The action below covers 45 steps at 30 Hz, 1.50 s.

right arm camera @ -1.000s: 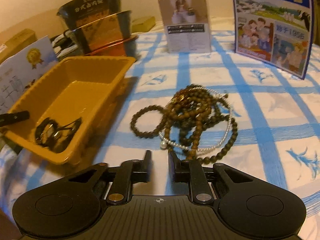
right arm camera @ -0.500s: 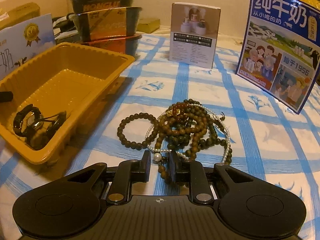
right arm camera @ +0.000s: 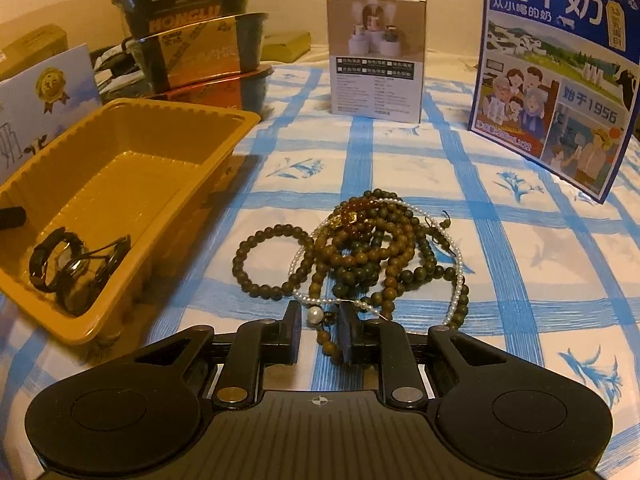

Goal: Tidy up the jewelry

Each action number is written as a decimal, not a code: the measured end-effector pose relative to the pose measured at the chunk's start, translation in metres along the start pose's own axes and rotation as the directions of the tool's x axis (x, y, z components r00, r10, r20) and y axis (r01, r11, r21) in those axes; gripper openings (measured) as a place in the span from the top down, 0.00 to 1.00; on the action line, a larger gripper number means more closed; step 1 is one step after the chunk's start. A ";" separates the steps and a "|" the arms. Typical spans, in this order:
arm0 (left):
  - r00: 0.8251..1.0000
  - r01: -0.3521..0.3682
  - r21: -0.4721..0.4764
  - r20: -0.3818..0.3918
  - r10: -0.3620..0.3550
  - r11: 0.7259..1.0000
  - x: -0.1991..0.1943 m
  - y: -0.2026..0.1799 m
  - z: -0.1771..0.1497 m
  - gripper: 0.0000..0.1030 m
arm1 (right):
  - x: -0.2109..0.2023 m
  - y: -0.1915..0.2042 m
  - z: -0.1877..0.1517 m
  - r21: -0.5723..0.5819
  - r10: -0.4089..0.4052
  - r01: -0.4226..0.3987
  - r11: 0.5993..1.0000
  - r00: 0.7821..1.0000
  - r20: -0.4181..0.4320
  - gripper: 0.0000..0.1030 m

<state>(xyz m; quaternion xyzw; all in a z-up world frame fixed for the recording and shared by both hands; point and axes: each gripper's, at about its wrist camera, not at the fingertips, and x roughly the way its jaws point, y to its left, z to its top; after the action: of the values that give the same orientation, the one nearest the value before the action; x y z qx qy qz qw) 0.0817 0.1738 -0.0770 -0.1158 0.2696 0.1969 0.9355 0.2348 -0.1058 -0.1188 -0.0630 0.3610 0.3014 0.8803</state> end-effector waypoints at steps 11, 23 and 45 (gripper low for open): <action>1.000 -0.001 0.001 0.000 0.001 1.000 0.000 0.000 0.000 0.96 | 0.001 0.002 -0.006 0.005 0.007 -0.007 1.000 1.000 -0.018 0.80; 1.000 -0.002 0.001 -0.006 0.002 1.000 0.002 0.000 0.001 0.96 | 0.006 0.004 -0.003 -0.054 -0.002 0.002 0.999 1.000 0.001 0.80; 1.000 0.003 -0.002 -0.004 -0.003 1.000 0.000 0.000 0.002 0.96 | -0.046 0.068 0.028 -0.081 0.327 -0.318 0.944 0.933 0.148 0.82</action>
<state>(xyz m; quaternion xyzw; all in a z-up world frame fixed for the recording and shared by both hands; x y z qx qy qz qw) 0.0829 0.1745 -0.0758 -0.1174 0.2711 0.1954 0.9352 0.1865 -0.0640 -0.0602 -0.0032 0.2865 0.4560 0.8426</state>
